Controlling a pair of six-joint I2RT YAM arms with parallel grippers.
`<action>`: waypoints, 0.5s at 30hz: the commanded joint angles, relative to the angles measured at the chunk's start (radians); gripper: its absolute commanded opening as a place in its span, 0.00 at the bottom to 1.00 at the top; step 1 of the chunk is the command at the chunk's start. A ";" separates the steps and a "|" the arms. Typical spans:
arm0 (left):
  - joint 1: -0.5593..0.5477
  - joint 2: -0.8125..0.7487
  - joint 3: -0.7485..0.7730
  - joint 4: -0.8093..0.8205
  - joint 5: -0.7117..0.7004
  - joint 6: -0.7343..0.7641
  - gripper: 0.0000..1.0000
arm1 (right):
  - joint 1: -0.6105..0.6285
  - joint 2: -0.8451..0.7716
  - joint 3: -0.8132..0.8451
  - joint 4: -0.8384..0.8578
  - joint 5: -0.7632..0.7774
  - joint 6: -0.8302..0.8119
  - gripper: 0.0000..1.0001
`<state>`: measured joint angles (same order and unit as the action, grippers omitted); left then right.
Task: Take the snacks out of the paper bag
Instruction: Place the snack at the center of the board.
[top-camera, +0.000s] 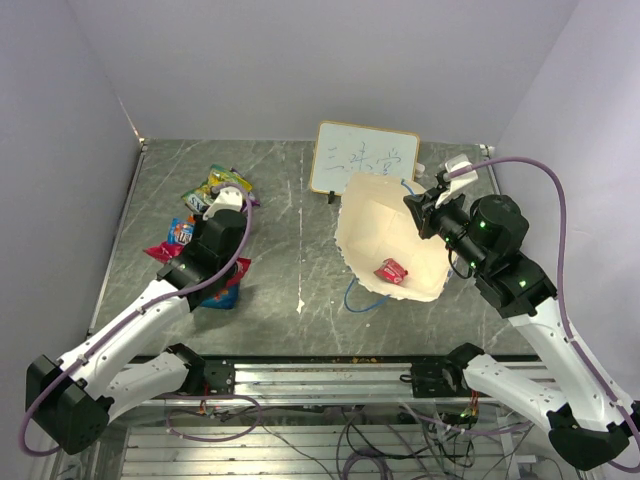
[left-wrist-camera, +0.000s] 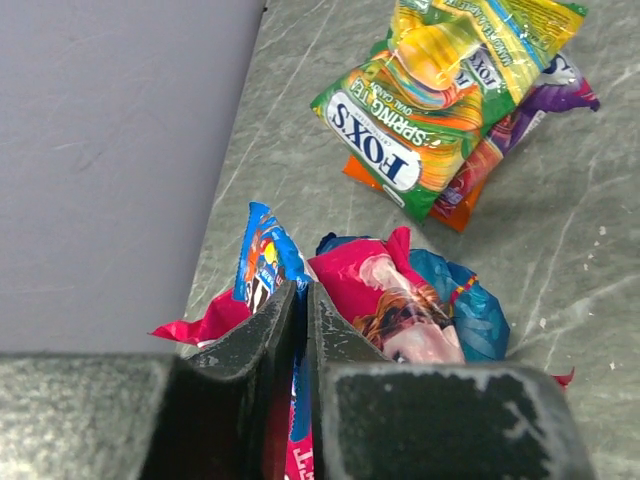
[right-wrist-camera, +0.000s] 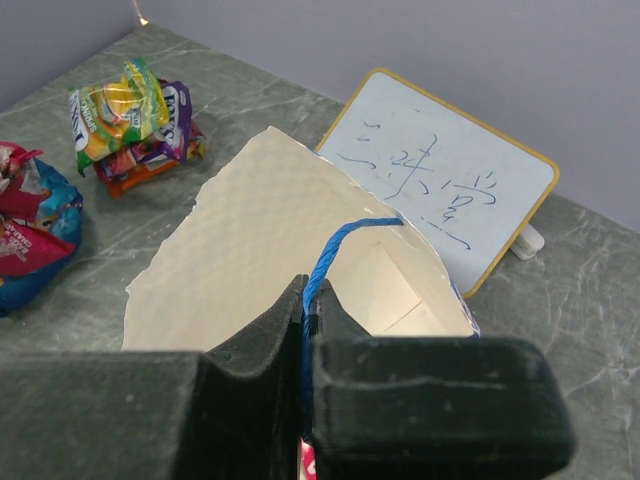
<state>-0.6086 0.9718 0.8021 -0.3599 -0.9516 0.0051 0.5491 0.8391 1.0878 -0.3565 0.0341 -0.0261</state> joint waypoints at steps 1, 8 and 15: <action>0.009 -0.031 -0.013 0.006 0.092 -0.009 0.23 | 0.000 -0.013 -0.002 0.021 0.002 -0.001 0.00; 0.009 -0.125 -0.005 -0.103 0.204 -0.013 0.36 | 0.000 -0.011 0.004 0.019 0.005 -0.008 0.00; 0.009 -0.172 0.072 -0.144 0.300 -0.004 0.55 | 0.000 -0.004 0.001 0.029 -0.010 0.005 0.00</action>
<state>-0.6056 0.8036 0.8066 -0.4656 -0.7311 0.0006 0.5491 0.8383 1.0878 -0.3565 0.0338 -0.0261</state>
